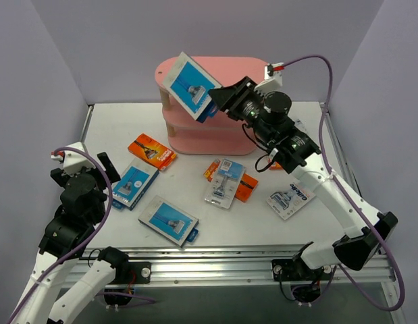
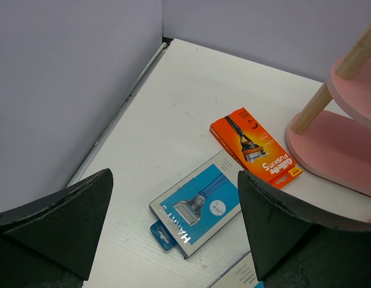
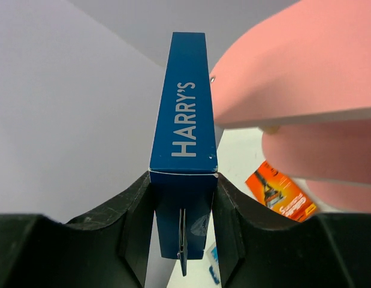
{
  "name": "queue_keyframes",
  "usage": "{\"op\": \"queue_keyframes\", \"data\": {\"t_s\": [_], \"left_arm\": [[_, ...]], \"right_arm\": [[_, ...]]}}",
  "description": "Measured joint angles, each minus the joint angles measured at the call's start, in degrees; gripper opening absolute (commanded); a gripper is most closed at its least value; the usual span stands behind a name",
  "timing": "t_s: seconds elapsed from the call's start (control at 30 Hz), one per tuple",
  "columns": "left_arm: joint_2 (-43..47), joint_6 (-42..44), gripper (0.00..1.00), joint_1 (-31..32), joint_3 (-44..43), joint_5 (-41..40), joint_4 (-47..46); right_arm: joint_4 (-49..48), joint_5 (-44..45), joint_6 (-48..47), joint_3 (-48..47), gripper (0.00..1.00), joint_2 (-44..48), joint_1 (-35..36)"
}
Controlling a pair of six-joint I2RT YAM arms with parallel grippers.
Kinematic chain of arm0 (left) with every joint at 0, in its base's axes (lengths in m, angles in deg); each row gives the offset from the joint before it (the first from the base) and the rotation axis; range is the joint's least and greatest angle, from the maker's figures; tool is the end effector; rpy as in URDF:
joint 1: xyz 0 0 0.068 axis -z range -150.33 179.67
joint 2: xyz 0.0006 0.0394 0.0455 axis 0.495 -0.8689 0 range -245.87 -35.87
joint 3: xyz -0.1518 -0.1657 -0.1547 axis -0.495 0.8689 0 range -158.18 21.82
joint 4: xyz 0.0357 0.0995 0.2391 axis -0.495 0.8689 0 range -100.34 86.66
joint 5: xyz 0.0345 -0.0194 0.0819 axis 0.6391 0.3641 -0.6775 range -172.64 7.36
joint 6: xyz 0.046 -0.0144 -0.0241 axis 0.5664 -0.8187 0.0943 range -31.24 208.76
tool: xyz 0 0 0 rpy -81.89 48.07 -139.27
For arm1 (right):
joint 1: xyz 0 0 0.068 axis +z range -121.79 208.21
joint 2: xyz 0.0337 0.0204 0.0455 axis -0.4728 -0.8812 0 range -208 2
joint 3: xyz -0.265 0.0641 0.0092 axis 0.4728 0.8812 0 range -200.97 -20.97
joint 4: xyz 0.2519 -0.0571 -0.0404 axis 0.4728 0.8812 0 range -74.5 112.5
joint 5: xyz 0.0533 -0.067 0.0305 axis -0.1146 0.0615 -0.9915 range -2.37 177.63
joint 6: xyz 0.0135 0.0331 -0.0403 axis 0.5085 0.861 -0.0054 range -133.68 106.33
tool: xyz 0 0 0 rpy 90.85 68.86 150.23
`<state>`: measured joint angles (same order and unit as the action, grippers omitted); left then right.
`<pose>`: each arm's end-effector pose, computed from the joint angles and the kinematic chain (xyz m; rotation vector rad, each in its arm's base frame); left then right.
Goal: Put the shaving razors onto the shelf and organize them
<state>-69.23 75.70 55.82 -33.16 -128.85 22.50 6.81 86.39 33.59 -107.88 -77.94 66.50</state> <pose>0.1028 -0.0220 0.3855 -0.3778 1.6678 0.2041 0.2470 0.1960 0.4923 0.0904 1.4092 1.2758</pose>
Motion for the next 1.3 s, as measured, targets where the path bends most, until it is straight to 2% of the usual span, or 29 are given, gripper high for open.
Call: {"op": "queue_keyframes", "data": {"t_s": [0.27, 0.6, 1.3], "left_arm": [[0.0, 0.0, 0.94, 0.0, 0.0, 0.4, 0.0], [-0.6, 0.0, 0.94, 0.0, 0.0, 1.7, 0.0], [-1.6, 0.0, 0.94, 0.0, 0.0, 4.5, 0.0]], "right_arm": [[-0.2, 7.0, 2.5, -0.3, 0.00, 2.0, -6.8], [-1.0, 18.3, 6.2, 0.2, 0.00, 1.7, -9.8], [-3.6, 24.3, 17.6, 6.9, 0.00, 0.4, -15.0]]}}
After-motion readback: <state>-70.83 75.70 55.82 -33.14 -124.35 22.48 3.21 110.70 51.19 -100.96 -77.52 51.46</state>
